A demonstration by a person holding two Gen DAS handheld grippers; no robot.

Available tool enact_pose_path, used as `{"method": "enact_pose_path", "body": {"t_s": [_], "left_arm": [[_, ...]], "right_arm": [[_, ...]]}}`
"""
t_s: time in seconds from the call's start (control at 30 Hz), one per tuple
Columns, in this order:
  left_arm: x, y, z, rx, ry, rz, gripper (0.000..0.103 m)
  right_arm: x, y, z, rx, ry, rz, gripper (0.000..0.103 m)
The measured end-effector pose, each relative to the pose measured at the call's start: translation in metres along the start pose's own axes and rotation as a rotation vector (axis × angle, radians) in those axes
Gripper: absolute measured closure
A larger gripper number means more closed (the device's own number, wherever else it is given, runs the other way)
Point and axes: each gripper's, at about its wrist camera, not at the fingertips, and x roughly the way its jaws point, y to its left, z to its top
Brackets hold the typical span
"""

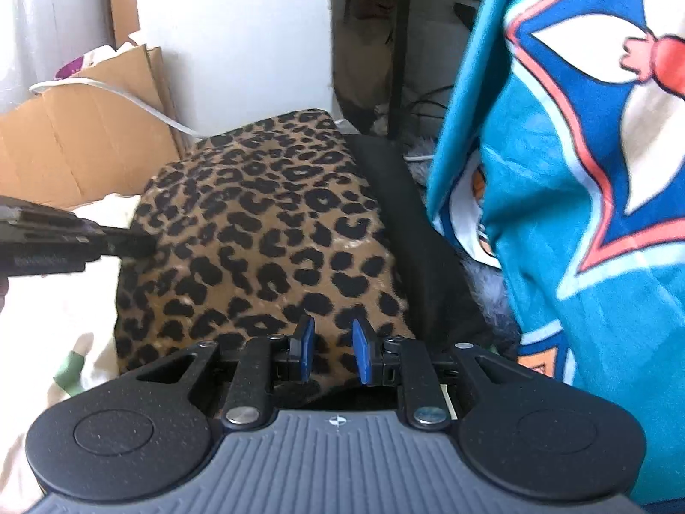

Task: Fold clothes
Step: 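Press the leopard garment flat onto the black garment with both tools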

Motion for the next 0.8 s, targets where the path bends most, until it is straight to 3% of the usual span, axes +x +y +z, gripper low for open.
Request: {"method": "enact_pose_path", "body": {"t_s": [0.23, 0.53, 0.67, 0.73, 0.8], "left_arm": [[0.004, 0.005, -0.008, -0.02, 0.024, 0.005, 0.099], [-0.02, 0.0, -0.014, -0.084, 0.023, 0.007, 0.099], [-0.031, -0.005, -0.016, -0.104, 0.018, 0.006, 0.094], [-0.036, -0.006, -0.018, -0.131, 0.019, 0.01, 0.085], [-0.041, -0.006, -0.02, -0.156, 0.018, 0.019, 0.08]], "right_arm": [[0.008, 0.0, -0.014, 0.012, 0.065, -0.003, 0.077], [-0.028, 0.006, -0.021, 0.02, 0.075, 0.022, 0.076], [-0.037, 0.012, -0.024, 0.045, 0.085, 0.07, 0.073], [-0.038, 0.017, -0.028, 0.051, 0.097, 0.106, 0.056], [-0.037, 0.021, -0.035, 0.053, 0.102, 0.146, 0.049]]}}
